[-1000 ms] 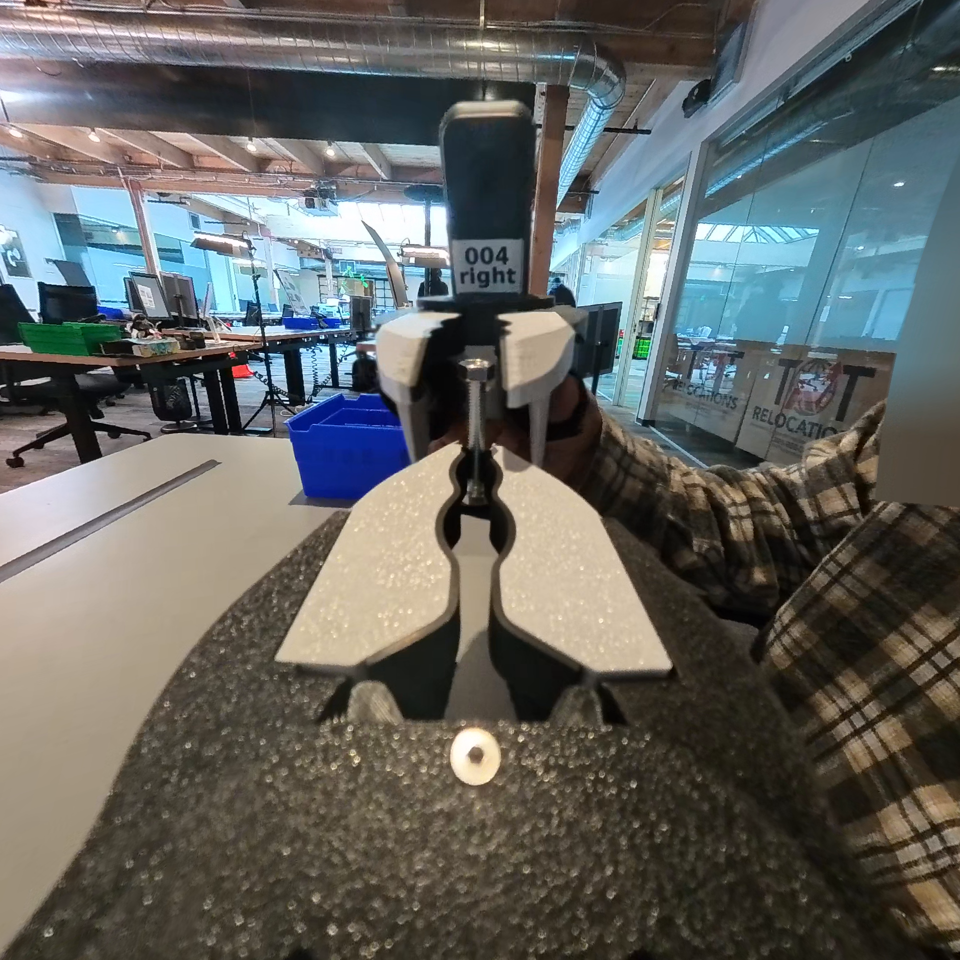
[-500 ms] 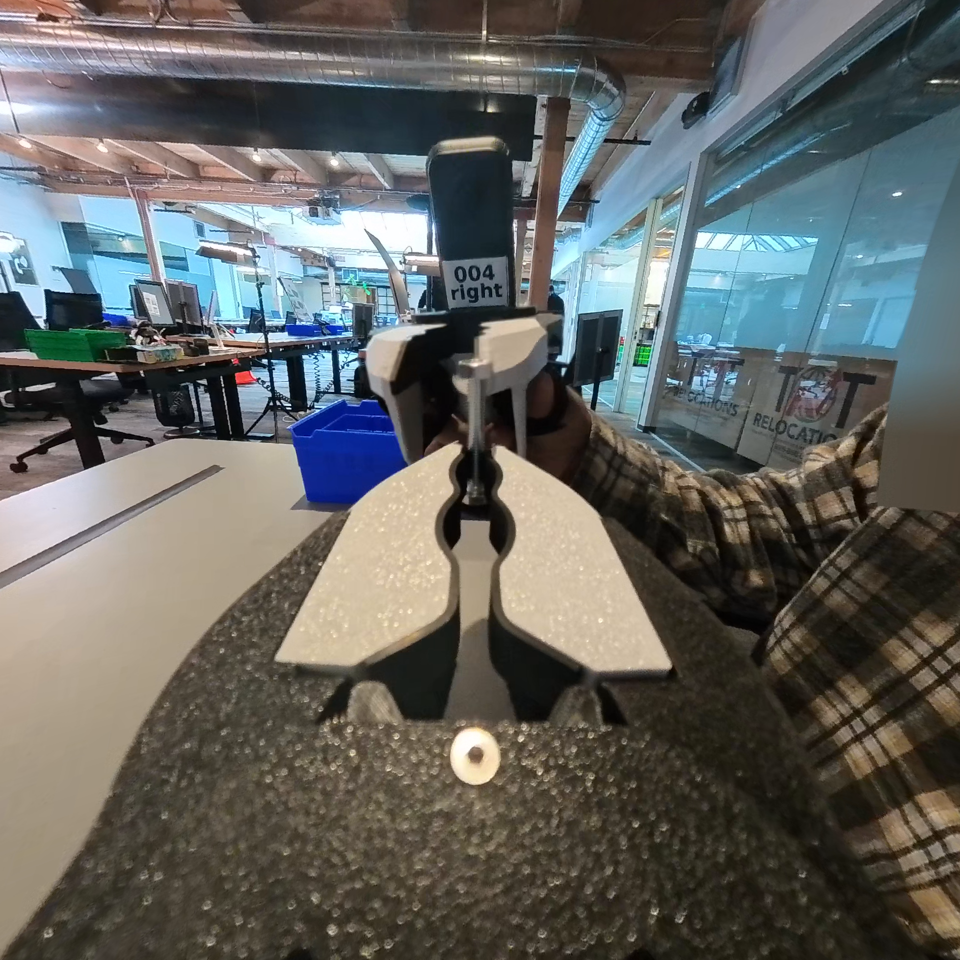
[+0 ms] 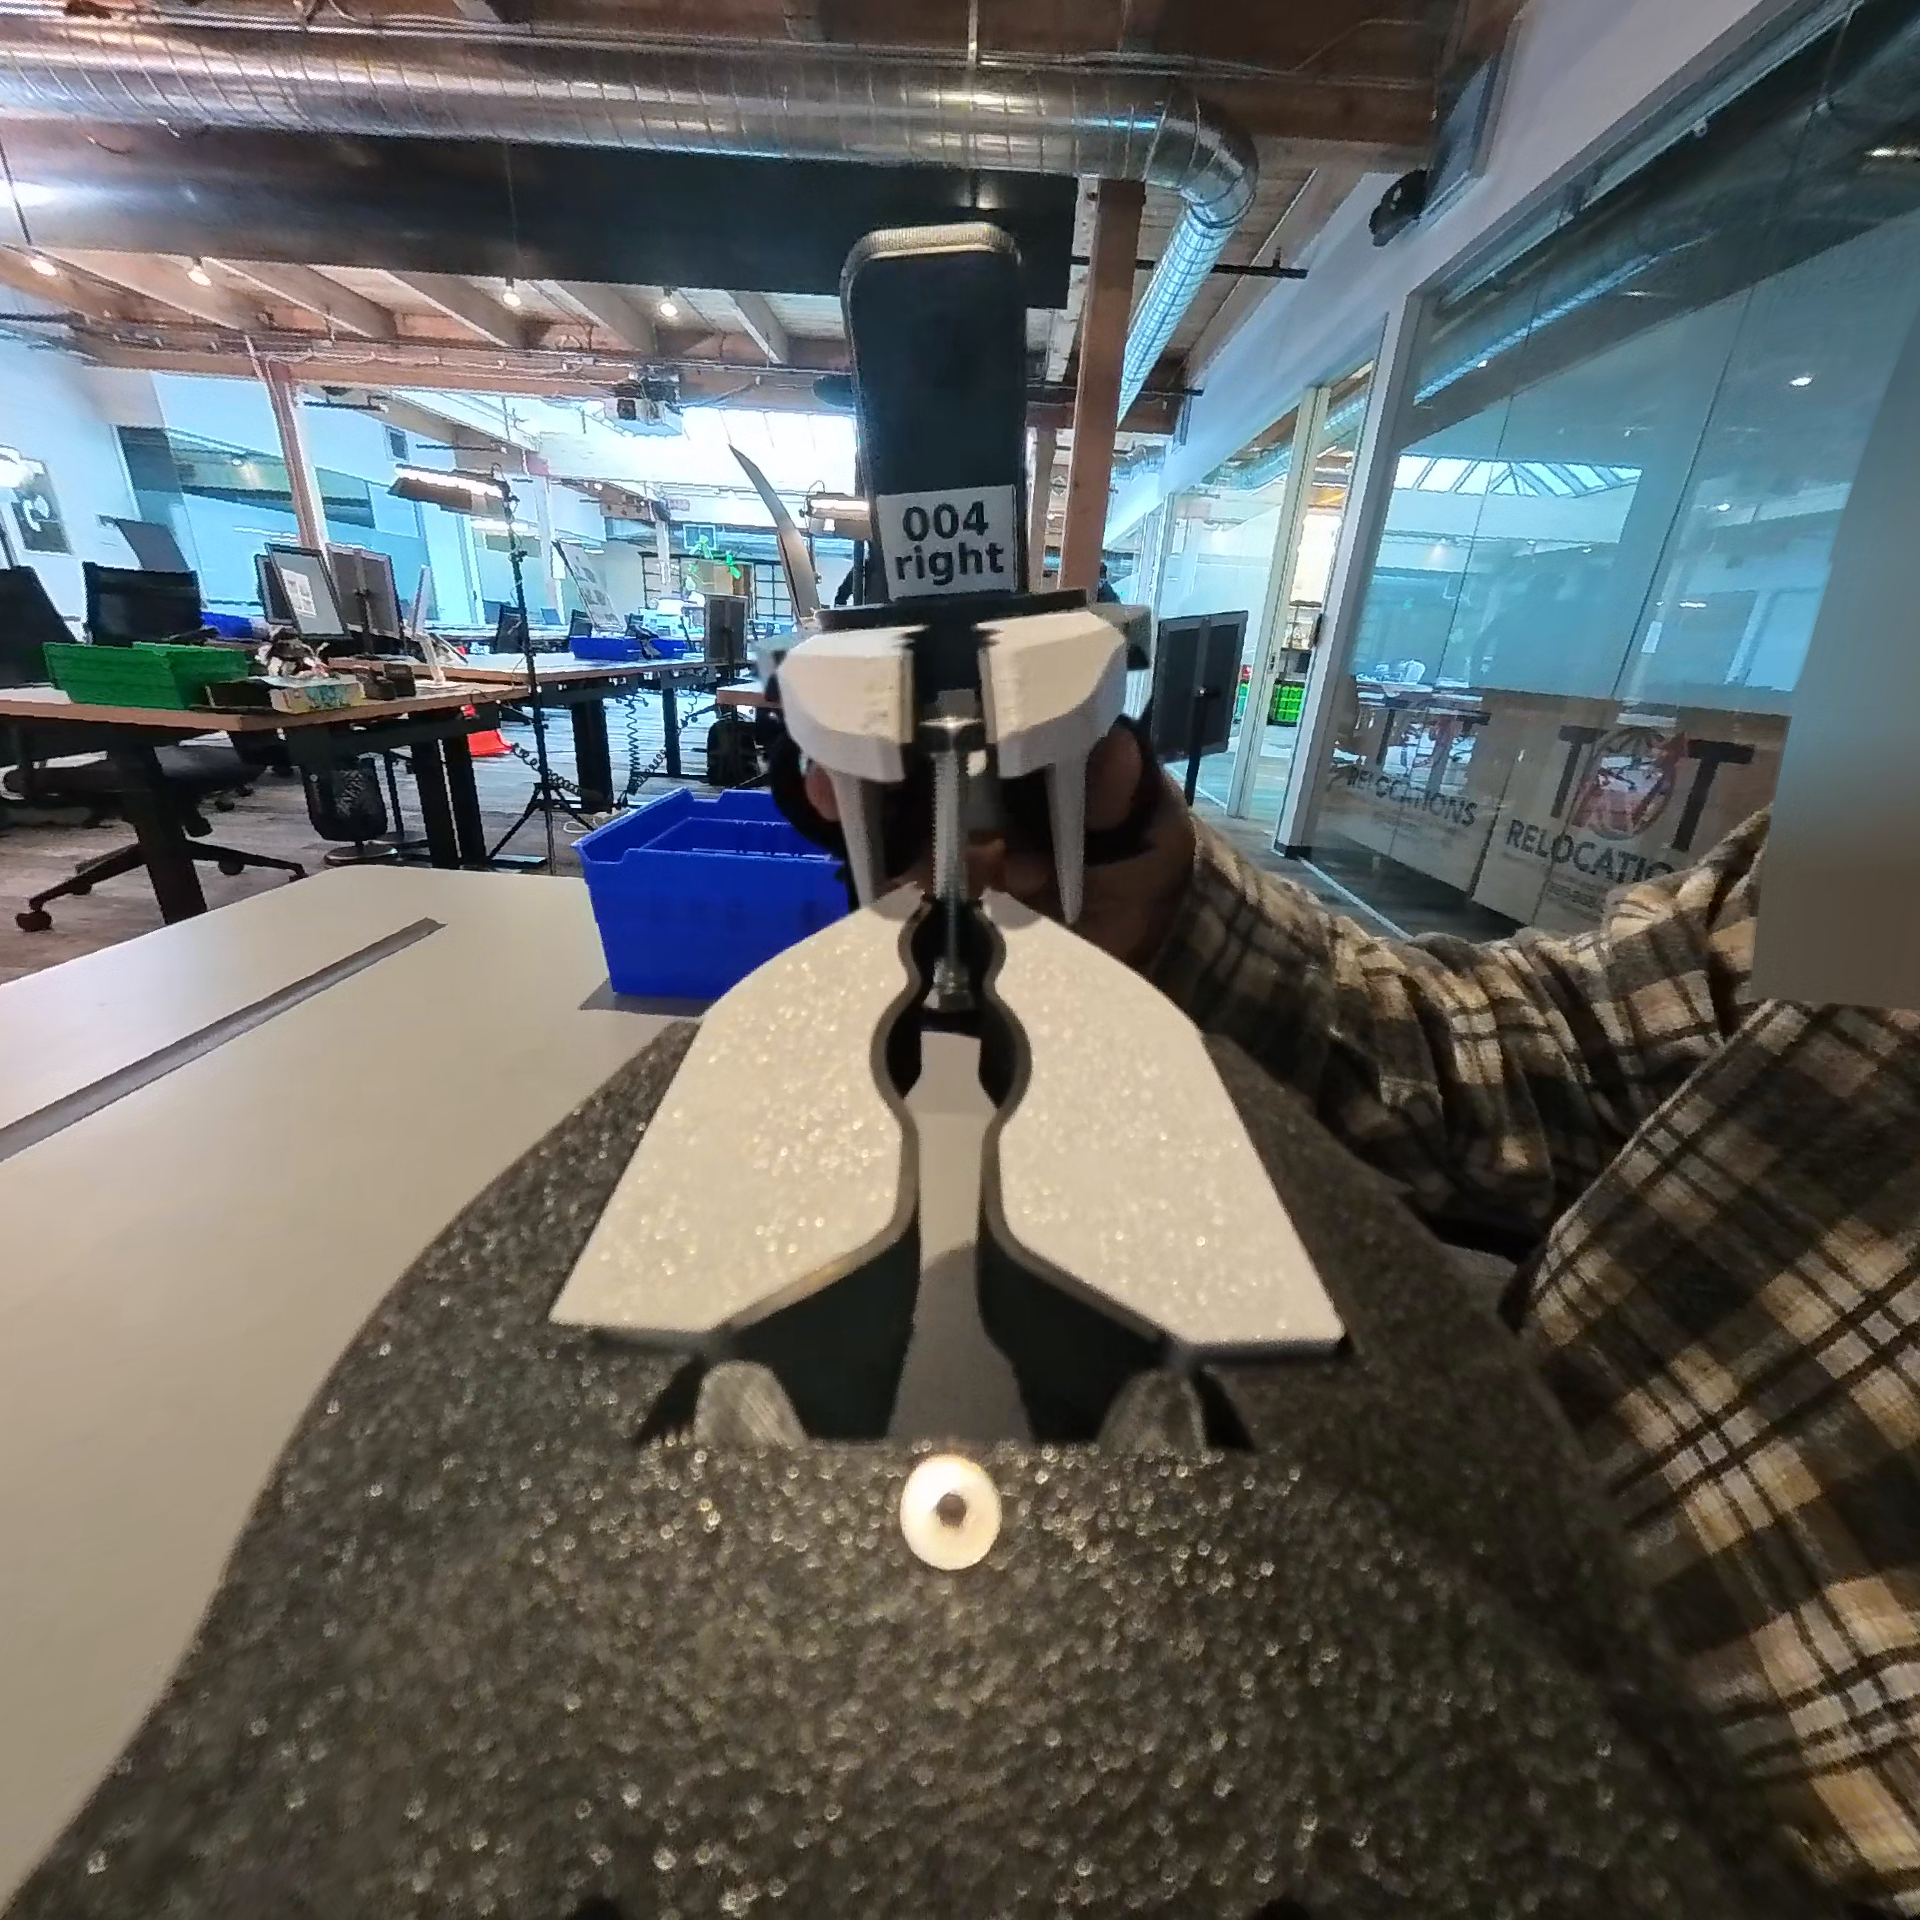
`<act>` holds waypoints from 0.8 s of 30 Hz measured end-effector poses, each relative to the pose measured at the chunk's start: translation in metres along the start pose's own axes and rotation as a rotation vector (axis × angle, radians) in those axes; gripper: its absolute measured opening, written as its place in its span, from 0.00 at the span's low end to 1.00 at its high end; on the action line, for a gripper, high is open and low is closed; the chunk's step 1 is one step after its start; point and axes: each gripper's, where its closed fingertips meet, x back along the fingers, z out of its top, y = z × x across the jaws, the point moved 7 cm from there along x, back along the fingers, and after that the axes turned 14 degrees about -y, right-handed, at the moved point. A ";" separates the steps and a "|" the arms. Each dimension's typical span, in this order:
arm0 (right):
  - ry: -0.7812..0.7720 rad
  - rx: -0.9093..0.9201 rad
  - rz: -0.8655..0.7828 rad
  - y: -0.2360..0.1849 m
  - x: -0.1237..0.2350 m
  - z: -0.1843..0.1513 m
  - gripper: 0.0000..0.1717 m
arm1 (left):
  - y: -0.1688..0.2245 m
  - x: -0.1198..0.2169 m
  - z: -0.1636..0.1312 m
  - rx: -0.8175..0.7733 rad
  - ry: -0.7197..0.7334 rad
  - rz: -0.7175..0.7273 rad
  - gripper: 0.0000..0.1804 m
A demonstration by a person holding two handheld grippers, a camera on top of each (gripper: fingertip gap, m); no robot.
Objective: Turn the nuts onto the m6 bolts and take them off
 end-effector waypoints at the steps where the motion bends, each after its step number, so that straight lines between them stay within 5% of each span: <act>1: -0.003 0.001 0.000 0.000 0.000 0.000 0.06 | 0.000 0.000 0.000 0.001 0.000 -0.001 0.02; 7: 0.001 0.023 0.012 0.001 0.001 0.001 0.06 | 0.000 0.000 0.001 -0.001 0.007 -0.003 0.02; 13: 0.029 -0.035 -0.046 0.010 0.008 -0.002 0.22 | 0.000 0.002 0.001 0.003 0.017 -0.005 0.02; 24: 0.027 -0.010 -0.056 0.004 0.012 -0.002 0.20 | 0.000 0.002 0.001 0.003 0.020 -0.008 0.02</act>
